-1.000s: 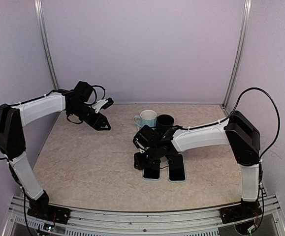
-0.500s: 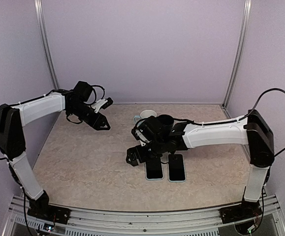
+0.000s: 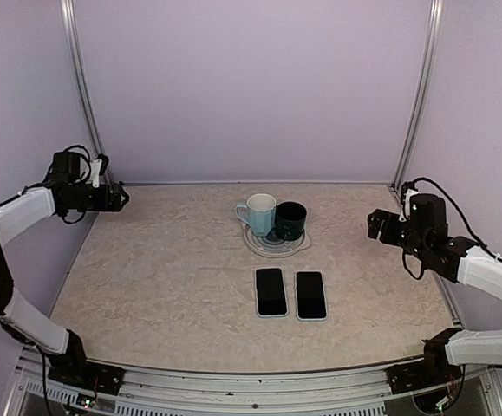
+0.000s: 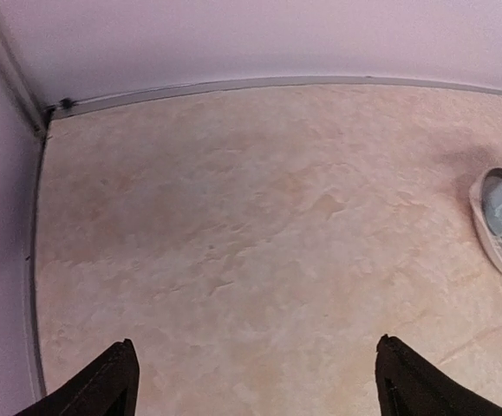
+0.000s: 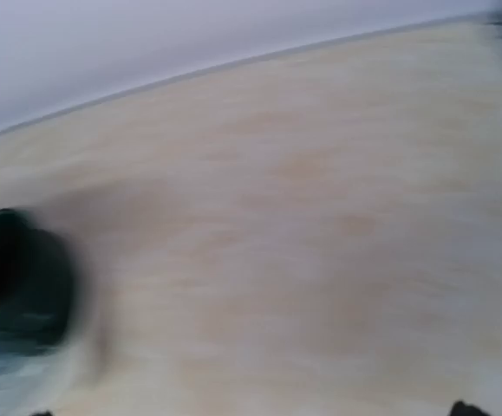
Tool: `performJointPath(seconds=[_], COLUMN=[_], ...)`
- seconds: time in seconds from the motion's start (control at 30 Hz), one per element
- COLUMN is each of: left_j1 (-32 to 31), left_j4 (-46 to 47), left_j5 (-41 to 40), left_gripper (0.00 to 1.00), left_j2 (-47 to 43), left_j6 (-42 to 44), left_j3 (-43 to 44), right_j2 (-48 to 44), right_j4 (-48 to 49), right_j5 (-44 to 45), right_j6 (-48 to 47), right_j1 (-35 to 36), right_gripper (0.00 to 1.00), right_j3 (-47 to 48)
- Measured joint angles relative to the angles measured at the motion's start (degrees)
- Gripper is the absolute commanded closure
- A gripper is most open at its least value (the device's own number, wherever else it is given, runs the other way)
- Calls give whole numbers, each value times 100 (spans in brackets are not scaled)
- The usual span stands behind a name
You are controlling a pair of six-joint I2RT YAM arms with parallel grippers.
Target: Put the phone into the phone case
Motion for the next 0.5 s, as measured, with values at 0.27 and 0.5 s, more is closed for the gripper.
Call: performJointPath(seconds=[0.27,0.5], left_j1=[273,271], left_j4=[2820,4210], left_j5=[-957,-1126], left_gripper=[1,1], left_j2=[-1196,-1646], left_j6=[-824,-1113], left_j3=[-3139,-4004], right_j2=[-1860,-1976], right_j4=[1128,1099], right_j5=[994,1757], right_j6=[-160,730], right_j1=[-177,-177], right_gripper=[1,1], right_j3=[-2087,-2389])
